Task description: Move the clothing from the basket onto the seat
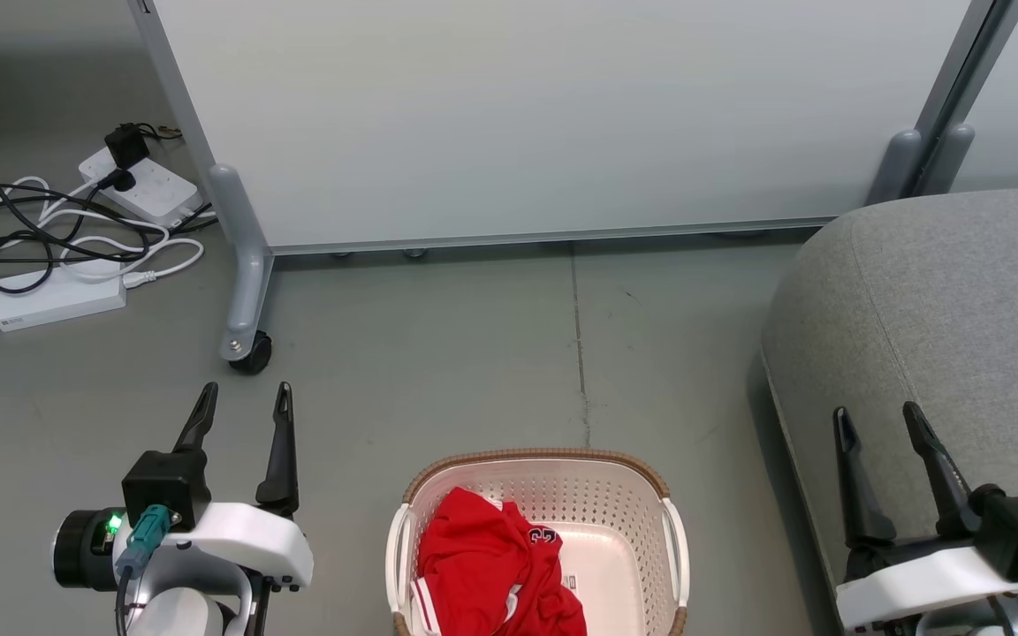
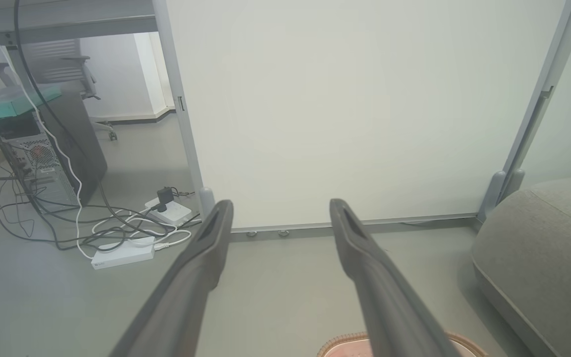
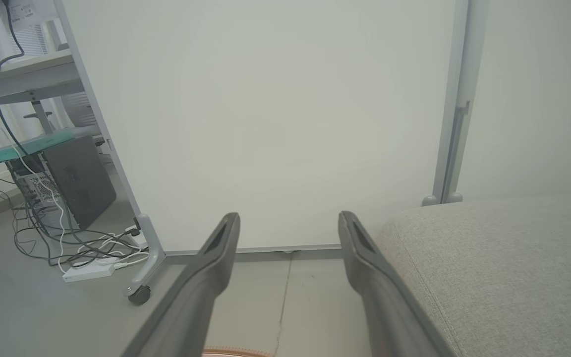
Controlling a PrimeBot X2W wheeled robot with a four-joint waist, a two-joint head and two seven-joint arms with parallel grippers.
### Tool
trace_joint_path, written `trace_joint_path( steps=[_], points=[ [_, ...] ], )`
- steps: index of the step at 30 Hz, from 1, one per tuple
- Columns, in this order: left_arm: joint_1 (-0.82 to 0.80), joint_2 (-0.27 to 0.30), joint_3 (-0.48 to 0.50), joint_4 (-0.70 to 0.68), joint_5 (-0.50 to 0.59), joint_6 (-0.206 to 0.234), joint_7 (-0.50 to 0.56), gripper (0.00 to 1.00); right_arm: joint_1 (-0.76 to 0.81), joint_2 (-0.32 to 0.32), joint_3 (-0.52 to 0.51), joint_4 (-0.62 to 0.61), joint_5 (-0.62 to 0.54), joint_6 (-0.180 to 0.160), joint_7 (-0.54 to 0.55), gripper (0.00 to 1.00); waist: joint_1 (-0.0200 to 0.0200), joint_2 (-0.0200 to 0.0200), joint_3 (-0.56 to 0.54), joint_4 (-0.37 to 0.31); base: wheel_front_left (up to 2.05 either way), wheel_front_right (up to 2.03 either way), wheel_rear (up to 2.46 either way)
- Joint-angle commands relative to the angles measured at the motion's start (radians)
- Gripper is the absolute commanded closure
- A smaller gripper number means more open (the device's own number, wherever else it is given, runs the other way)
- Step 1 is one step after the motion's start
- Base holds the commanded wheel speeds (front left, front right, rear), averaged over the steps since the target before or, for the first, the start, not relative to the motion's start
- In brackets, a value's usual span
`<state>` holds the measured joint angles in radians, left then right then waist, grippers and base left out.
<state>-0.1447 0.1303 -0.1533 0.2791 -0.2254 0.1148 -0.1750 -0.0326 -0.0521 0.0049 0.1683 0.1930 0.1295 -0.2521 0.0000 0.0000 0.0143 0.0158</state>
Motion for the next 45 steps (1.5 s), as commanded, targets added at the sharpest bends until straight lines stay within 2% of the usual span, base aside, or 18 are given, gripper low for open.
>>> trace_joint_path(
  steps=[1,13,45],
  points=[
    [0.009,0.007,0.003,-0.006,0.012,0.006,0.004,0.0,-0.003,0.005,-0.002,0.02,-0.013,0.002,-0.017,0.0,0.0,0.0,-0.002,-0.001,0.0,0.0,0.0],
    [0.055,0.009,-0.016,-0.062,-0.005,0.01,0.048,0.0,-0.042,0.004,-0.033,0.126,-0.01,0.002,-0.016,0.0,0.0,0.0,-0.001,-0.003,0.0,0.0,0.0],
    [0.072,0.023,-0.033,-0.071,-0.036,0.039,0.078,0.0,-0.058,0.004,-0.026,0.143,-0.004,0.002,-0.015,0.0,0.0,0.0,0.005,0.007,0.0,0.0,0.0]
  ],
)
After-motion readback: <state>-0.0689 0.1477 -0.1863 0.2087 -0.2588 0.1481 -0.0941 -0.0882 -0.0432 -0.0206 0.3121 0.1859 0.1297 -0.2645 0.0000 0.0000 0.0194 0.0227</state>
